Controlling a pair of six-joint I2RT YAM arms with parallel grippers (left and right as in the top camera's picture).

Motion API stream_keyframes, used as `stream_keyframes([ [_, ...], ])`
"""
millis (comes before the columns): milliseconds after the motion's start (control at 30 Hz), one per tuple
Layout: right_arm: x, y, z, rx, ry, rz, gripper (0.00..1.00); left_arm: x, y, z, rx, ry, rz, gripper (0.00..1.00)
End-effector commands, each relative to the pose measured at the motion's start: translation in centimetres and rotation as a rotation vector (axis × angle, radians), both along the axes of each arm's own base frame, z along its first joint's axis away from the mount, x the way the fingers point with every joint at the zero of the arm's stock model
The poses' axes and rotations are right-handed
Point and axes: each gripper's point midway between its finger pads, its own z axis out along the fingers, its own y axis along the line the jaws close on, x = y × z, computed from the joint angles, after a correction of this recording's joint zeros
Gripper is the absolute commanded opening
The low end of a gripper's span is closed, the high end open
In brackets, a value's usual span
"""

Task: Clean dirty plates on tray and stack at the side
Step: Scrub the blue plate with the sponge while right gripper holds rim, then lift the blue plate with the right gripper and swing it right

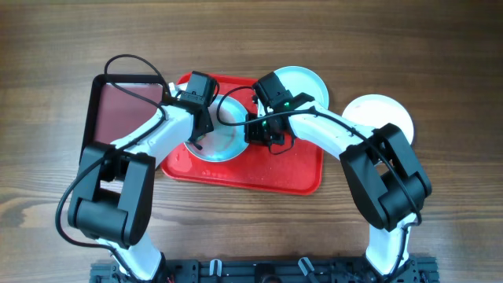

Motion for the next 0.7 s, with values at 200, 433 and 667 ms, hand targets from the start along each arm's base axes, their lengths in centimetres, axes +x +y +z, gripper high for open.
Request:
stream_keyframes([
  [200,-0.3,-0.8,-0.8,-0.028,0.01,0.022,0.04,3.7,0.4,10.8,-0.041,-0.085,0.05,0.04],
  [433,1.3,-2.1,4.2,-0.089,-0.176,0.066,0.04,2.2,1.2,12.1,-0.231,0.008,0.0,0.04],
  [667,1.5,-5.5,9.8,-0.344,-0.408,0.04,0.04,1.6,2.2,11.6,-0.262,0.039,0.028,0.04],
])
